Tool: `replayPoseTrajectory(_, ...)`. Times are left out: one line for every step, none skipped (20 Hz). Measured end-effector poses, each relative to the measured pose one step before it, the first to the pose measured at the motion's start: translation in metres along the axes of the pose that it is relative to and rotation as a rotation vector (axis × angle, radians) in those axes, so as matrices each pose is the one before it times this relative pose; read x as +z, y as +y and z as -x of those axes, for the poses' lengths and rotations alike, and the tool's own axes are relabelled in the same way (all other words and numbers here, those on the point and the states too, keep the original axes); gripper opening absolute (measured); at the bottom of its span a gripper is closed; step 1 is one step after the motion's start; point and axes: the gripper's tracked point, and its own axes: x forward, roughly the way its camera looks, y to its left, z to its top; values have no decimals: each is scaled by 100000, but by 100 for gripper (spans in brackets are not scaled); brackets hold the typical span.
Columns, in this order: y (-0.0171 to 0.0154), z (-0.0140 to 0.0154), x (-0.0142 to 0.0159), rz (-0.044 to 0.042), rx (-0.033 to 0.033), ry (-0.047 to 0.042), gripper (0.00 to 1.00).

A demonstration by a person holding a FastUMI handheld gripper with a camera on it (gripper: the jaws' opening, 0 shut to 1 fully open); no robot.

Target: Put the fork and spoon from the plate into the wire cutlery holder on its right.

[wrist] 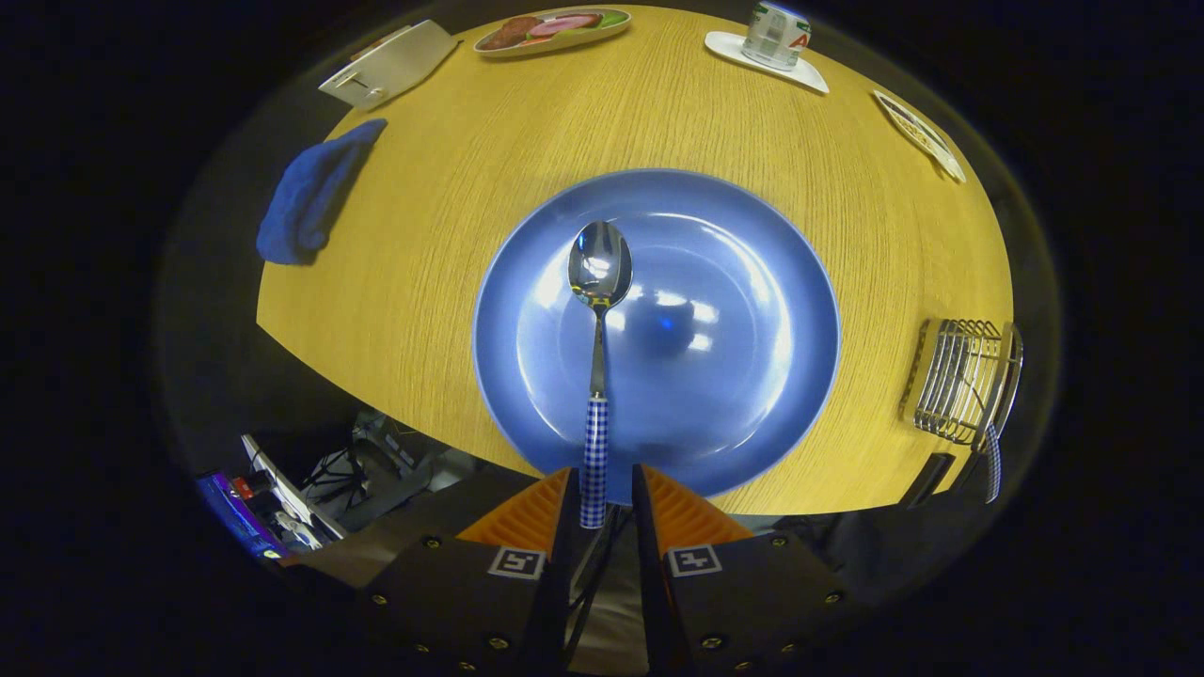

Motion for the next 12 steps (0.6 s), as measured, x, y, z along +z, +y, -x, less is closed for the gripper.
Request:
replayPoseTrajectory(195, -376, 215, -471, 621, 45, 33)
replayPoseTrajectory(-20, -497, 211, 69, -194, -122, 33)
replayPoseTrajectory(-181, -368, 143, 192, -947, -86, 33)
replayPoseTrajectory(-113, -282, 25, 59, -693, 56, 33)
replayPoseTrajectory(-58, -82, 84, 2, -64, -22, 33)
replayPoseTrajectory(26, -70, -47, 22, 76, 309, 33)
replayPoseTrajectory(2, -38, -114, 280, 188, 385, 33)
replayPoseTrajectory(23, -52, -159, 489, -25, 361, 33)
replayPoseTrajectory(-219, 376, 12, 302, 281, 68, 33)
replayPoseTrajectory(145, 28, -38, 984, 922, 202, 33)
replayPoseTrajectory(41, -833, 14, -378, 38, -1395, 23)
replayPoseTrajectory(-635, 532, -185, 1743, -1345, 1896, 12)
